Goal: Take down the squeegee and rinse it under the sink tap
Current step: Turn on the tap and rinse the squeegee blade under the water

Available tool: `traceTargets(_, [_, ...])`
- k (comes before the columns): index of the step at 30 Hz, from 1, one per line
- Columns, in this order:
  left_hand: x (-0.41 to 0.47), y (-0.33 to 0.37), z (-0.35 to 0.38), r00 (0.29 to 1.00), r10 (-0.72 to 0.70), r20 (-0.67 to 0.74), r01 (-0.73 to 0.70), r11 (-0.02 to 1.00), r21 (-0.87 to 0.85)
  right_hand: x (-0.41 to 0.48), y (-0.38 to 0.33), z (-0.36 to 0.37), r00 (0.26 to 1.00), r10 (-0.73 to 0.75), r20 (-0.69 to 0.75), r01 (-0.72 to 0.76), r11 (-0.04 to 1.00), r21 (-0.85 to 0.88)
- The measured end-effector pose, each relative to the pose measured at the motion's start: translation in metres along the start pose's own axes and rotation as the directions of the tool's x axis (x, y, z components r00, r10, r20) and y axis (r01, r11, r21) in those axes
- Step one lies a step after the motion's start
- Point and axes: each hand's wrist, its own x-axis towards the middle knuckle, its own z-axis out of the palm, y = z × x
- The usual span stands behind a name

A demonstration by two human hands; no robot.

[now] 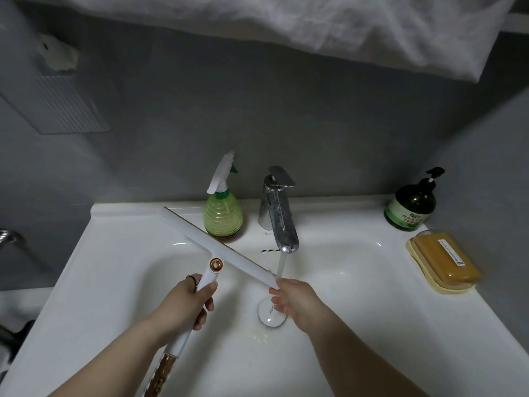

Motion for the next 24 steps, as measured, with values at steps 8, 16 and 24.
traceTargets(8, [-0.004, 0.001, 0.005, 0.996, -0.056, 0.064, 0.06, 0.997, -0.053, 0.001, -0.006, -0.009, 1.0, 0.002, 0.031, -0.006, 0.991, 0.131])
traceTargets(16, [-0.007, 0.003, 0.005, 0.998, -0.039, 0.039, 0.042, 0.996, -0.082, 0.001, -0.011, -0.012, 0.993, -0.05, 0.108, 0.035, 0.99, 0.138])
traceTargets(24, [-0.007, -0.004, 0.009, 0.995, -0.056, 0.085, 0.062, 0.996, -0.07, 0.003, -0.012, -0.007, 0.999, -0.044, 0.004, 0.044, 0.999, 0.016])
